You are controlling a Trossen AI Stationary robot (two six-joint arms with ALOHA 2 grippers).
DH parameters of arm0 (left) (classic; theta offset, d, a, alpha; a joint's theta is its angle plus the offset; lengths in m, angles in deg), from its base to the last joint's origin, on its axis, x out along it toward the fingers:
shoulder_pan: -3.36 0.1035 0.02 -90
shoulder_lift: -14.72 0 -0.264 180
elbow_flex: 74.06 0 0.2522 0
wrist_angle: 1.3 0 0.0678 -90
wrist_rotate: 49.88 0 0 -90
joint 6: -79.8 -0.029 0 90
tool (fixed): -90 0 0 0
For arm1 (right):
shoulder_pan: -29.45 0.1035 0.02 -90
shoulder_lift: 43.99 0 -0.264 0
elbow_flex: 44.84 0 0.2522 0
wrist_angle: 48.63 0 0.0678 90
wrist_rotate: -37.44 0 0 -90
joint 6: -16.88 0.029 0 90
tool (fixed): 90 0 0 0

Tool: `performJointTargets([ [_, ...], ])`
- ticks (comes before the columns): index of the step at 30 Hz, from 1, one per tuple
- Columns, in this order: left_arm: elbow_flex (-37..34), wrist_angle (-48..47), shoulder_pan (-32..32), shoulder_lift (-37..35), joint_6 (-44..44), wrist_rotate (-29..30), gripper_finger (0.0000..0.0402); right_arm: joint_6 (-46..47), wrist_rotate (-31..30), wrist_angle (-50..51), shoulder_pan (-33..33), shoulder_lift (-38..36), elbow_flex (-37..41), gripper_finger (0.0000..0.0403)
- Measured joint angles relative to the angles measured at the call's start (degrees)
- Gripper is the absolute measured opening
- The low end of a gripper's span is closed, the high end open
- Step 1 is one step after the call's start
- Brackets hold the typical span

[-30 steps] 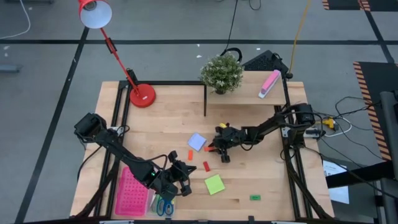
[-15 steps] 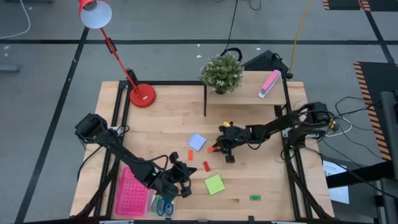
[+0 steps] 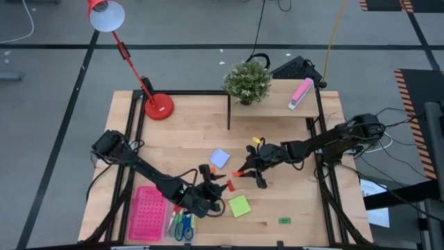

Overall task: Pack school essentials
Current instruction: Put the right orange eraser into the pink supply box

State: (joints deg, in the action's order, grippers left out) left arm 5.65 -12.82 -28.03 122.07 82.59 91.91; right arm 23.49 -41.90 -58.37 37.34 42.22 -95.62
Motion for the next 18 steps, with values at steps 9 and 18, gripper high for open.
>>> performJointTargets([
  [9,0.0,7.8,2.3,2.0,-31.0,-1.8,0.0225,5.3,6.2,-2.0,0.1,-2.2,0.0,0.0084],
  [18,0.0,12.1,3.6,2.3,-39.4,-5.7,0.0191,10.3,7.7,-4.0,0.1,-2.2,0.0,0.0084],
])
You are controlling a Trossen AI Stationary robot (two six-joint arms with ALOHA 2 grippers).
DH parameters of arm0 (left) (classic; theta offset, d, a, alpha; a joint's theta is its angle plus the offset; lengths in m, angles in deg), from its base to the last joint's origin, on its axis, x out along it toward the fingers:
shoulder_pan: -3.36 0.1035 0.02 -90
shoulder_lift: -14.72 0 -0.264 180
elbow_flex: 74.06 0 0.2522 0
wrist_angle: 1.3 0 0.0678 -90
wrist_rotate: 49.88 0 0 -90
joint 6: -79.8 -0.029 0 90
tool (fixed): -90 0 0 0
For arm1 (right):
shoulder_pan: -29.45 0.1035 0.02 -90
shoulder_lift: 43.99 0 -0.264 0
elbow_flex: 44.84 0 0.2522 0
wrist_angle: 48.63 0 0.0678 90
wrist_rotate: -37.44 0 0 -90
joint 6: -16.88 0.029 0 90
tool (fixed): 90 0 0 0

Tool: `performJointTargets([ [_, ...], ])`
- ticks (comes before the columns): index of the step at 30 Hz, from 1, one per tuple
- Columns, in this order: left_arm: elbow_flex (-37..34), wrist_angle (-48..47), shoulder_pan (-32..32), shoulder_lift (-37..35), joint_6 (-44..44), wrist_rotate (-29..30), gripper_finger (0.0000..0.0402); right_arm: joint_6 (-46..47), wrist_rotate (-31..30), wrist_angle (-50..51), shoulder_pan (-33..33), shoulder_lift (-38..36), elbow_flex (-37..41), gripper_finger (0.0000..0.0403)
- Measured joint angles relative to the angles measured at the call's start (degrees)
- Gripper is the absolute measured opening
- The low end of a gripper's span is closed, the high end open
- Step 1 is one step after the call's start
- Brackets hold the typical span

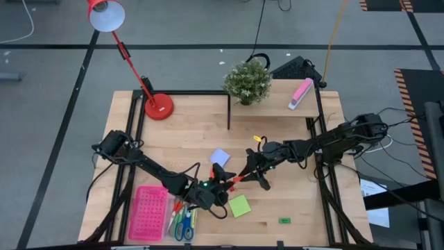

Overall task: Pack school essentials
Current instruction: Put the right orange eraser into the pink supply box

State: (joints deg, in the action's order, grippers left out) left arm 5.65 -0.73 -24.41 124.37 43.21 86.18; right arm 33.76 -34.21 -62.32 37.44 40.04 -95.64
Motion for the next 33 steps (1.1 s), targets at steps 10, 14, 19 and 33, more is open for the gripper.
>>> performJointTargets([
  [10,0.0,1.0,0.3,0.0,-2.7,-2.6,0.0091,2.0,0.0,-2.7,0.0,0.0,0.0,0.0084],
  [14,0.0,1.0,0.3,0.0,-2.7,-2.3,0.0049,2.0,0.4,-2.7,0.0,0.0,0.0,0.0084],
  [19,0.0,1.0,0.3,0.0,-0.7,-2.0,0.0014,2.2,0.2,-2.6,0.1,0.0,0.0,0.0096],
  [33,0.0,-8.6,-7.9,-4.8,26.1,-2.2,0.0014,0.3,-0.1,8.3,0.1,-6.8,-0.1,0.0292],
])
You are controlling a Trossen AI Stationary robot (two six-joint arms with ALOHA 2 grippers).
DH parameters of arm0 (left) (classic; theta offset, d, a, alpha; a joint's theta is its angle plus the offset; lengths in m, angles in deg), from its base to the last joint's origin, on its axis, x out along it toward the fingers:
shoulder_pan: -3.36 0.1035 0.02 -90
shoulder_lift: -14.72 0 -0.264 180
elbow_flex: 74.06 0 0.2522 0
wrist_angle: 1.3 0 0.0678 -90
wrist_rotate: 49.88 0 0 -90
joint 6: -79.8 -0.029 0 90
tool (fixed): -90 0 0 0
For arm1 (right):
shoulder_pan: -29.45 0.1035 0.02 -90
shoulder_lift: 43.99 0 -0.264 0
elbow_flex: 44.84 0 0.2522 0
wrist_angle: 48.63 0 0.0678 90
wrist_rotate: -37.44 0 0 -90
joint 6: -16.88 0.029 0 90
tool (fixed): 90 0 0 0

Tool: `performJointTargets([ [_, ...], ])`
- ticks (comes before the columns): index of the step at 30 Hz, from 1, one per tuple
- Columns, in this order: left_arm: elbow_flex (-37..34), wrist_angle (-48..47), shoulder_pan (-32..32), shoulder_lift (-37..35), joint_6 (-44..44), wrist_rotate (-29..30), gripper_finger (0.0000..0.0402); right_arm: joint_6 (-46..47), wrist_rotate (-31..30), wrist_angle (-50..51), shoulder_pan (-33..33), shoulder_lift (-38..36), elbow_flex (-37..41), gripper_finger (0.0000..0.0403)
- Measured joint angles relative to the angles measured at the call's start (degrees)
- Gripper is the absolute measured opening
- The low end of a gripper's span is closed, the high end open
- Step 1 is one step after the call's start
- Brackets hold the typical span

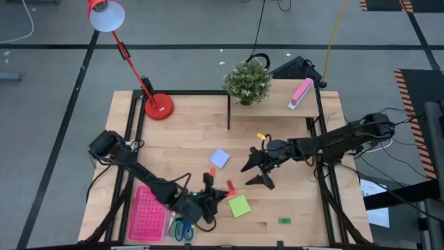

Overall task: Pack school essentials
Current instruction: Put the right orange eraser into the pink supply box

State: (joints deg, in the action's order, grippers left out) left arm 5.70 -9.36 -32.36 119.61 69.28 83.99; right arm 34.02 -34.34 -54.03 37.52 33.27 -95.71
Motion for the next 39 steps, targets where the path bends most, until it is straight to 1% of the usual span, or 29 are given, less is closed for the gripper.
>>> performJointTargets([
  [3,0.0,-8.9,-2.9,-2.8,14.3,-3.7,0.0023,-2.0,-0.9,5.6,0.0,-3.2,0.0,0.0296],
  [5,0.0,-15.5,-4.9,-5.0,22.4,-7.7,0.0032,-3.2,-2.3,8.6,0.2,-4.9,0.0,0.0293],
  [8,0.0,-25.4,-7.2,-8.2,34.1,-14.7,0.0034,-4.0,-4.8,11.0,0.3,-6.4,0.0,0.0285],
  [11,0.0,-33.2,-8.5,-10.6,42.0,-22.4,0.0024,-4.1,-4.9,10.9,0.3,-6.7,0.0,0.028],
  [14,0.0,-36.4,-9.2,-11.2,47.7,-31.8,0.0015,-3.3,-4.9,10.9,0.3,-6.7,0.0,0.0277],
  [15,0.0,-37.0,-9.4,-11.1,48.8,-36.2,0.0014,-2.9,-4.9,10.9,0.3,-6.7,0.0,0.0277],
  [17,0.0,-37.2,-9.9,-10.6,49.4,-43.0,0.0021,-2.7,-4.8,11.1,0.3,-6.7,0.0,0.0277],
  [19,0.0,-37.1,-10.0,-9.6,49.7,-46.9,0.0034,-2.6,-4.9,11.3,0.7,-6.7,0.0,0.0277],
  [22,-0.1,-36.4,-9.8,-8.5,49.9,-49.7,0.0045,-2.6,-4.9,11.3,1.8,-6.6,0.0,0.0276],
  [26,0.0,-33.6,-9.1,-7.2,49.9,-52.8,0.0046,-2.6,-4.9,11.8,3.3,-6.6,0.0,0.0276],
  [28,0.0,-32.4,-8.4,-6.5,50.1,-54.7,0.004,-2.6,-4.9,12.1,4.0,-6.6,0.0,0.0276],
  [34,0.0,-32.6,-6.3,-4.0,49.0,-58.8,0.0022,-2.6,-4.9,12.2,5.3,-6.6,0.0,0.0276],
  [39,0.0,-32.5,-5.1,-3.0,46.1,-60.3,0.0038,-2.7,-4.9,12.2,5.6,-6.6,0.0,0.0276],
])
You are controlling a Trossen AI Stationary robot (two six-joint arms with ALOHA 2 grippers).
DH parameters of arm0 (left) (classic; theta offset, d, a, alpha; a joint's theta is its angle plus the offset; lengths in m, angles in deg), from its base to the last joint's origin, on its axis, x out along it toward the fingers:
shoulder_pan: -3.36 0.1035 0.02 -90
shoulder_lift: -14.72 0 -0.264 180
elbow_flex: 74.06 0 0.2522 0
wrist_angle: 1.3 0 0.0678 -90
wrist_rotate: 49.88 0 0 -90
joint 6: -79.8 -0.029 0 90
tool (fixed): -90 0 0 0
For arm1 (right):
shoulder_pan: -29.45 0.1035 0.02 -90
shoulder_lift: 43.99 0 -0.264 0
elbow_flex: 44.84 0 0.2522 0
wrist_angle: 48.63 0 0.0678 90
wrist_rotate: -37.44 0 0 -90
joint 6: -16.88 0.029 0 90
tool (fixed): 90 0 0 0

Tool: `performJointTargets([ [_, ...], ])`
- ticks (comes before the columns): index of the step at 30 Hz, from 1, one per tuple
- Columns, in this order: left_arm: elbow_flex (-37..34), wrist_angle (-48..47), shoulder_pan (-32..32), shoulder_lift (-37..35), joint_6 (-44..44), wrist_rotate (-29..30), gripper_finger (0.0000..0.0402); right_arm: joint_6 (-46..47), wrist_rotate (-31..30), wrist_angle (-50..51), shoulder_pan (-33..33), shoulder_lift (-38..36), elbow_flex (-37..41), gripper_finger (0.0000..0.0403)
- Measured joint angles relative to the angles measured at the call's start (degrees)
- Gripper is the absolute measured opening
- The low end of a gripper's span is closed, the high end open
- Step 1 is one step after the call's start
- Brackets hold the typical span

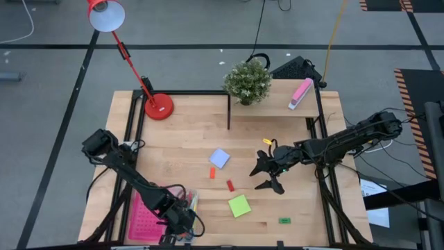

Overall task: Pack school essentials
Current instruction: Put the right orange eraser into the pink supply box, then put the red eraser into the pink supply box

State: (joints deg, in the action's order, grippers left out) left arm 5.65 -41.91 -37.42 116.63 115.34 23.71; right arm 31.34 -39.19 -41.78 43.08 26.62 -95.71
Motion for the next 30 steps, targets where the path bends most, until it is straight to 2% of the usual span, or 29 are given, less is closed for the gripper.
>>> performJointTargets([
  [8,0.0,0.1,2.2,0.0,-1.4,0.3,0.005,-0.1,0.0,0.2,0.0,0.0,0.0,0.0276],
  [12,0.0,0.0,2.8,0.0,-0.5,3.1,0.006,-0.1,0.0,0.2,0.0,0.0,0.0,0.0276],
  [30,0.0,-1.2,3.0,0.0,-0.2,17.2,0.0182,1.5,0.0,0.3,0.0,0.0,0.0,0.0276],
])
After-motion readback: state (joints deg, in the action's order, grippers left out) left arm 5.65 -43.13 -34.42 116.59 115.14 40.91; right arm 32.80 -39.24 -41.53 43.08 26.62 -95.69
